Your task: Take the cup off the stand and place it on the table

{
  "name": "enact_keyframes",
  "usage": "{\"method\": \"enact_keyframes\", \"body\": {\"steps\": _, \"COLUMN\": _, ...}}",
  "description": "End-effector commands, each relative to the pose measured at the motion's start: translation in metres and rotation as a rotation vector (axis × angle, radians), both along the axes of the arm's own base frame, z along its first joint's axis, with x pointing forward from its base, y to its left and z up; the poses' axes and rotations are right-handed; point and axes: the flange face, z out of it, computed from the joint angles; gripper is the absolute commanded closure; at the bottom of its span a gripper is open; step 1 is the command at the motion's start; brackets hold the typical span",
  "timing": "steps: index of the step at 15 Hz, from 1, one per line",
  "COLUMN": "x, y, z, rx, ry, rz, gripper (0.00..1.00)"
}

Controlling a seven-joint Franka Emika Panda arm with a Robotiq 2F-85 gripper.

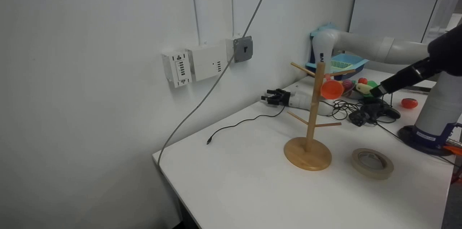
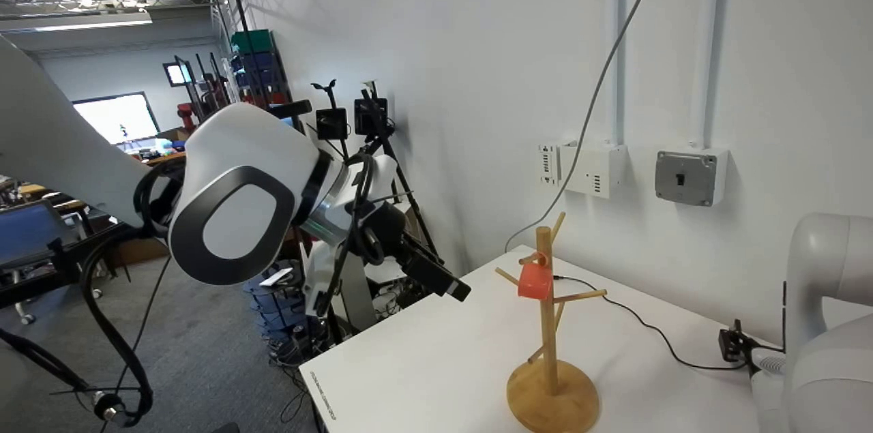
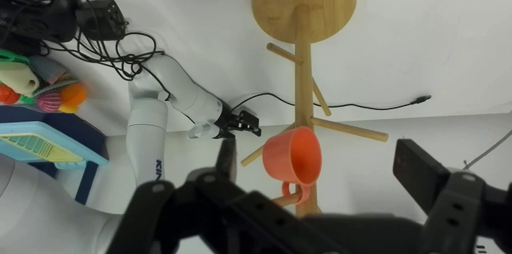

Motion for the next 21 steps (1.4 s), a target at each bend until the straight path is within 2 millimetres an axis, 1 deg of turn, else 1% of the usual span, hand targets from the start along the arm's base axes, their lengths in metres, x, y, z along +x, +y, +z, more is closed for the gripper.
{"method": "enact_keyframes", "body": {"steps": 1, "x": 0.006, "y": -0.006, "z": 0.006, "rx": -0.016, "ry": -0.051, "rz": -0.039, "gripper": 0.0}}
{"method": "enact_keyframes", "body": {"steps": 5, "x": 0.013, "y": 0.0, "z": 0.001, "rx": -0.017, "ry": -0.083, "rz": -0.051, "gripper": 0.0}}
{"method": "enact_keyframes", "body": {"steps": 11, "x": 0.031, "y": 0.013, "z": -0.005, "rx": -0.008, "ry": -0.127, "rz": -0.056, "gripper": 0.0}}
{"method": "enact_keyframes", "body": {"steps": 14, "x": 0.036, "y": 0.012, "z": -0.014, "rx": -0.014, "ry": -0.124, "rz": -0.073, "gripper": 0.0}}
{"method": "enact_keyframes", "body": {"steps": 21, "x": 0.044, "y": 0.018, "z": -0.04, "rx": -0.041, "ry": -0.103, "rz": -0.085, "gripper": 0.0}}
